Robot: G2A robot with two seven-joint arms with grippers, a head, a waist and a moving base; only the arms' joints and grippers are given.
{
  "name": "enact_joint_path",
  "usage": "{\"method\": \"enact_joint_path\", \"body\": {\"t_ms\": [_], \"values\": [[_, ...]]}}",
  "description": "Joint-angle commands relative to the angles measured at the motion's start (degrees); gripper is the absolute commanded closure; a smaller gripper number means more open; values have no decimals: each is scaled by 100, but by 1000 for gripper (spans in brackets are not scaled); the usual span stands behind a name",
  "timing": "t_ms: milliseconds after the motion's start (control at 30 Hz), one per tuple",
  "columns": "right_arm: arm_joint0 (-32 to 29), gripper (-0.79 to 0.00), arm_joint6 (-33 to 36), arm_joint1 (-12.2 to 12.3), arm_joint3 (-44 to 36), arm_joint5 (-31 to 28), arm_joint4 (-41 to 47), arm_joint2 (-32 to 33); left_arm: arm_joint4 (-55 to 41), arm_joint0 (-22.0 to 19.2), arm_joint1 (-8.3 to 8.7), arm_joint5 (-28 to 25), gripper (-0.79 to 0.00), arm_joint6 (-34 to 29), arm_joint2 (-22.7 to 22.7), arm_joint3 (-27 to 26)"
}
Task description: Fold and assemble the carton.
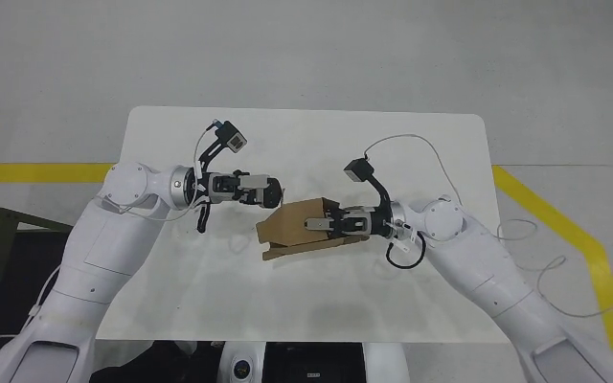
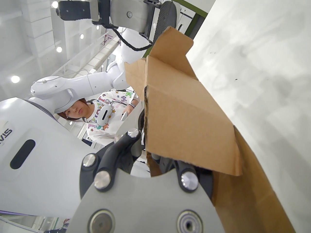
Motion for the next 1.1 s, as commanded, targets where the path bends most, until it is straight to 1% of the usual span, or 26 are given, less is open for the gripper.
{"method": "enact_joint_path", "body": {"t_ms": [0,200,400,600,1067], "values": [[14,0,48,-25,31,0,30,-22,10,-13,-10,15,-785,-12,21,-1],[40,0,146,-92,176,-31,118,-27,24,-38,-43,66,-785,-39,80,8],[33,0,102,-106,285,-85,82,120,66,0,-53,80,-785,-10,52,35],[-51,0,-188,-101,254,-104,-108,309,83,31,-54,106,-785,-23,-7,-35],[-199,0,-937,-132,90,-137,-671,636,131,131,-97,189,-785,-49,68,-125]]}}
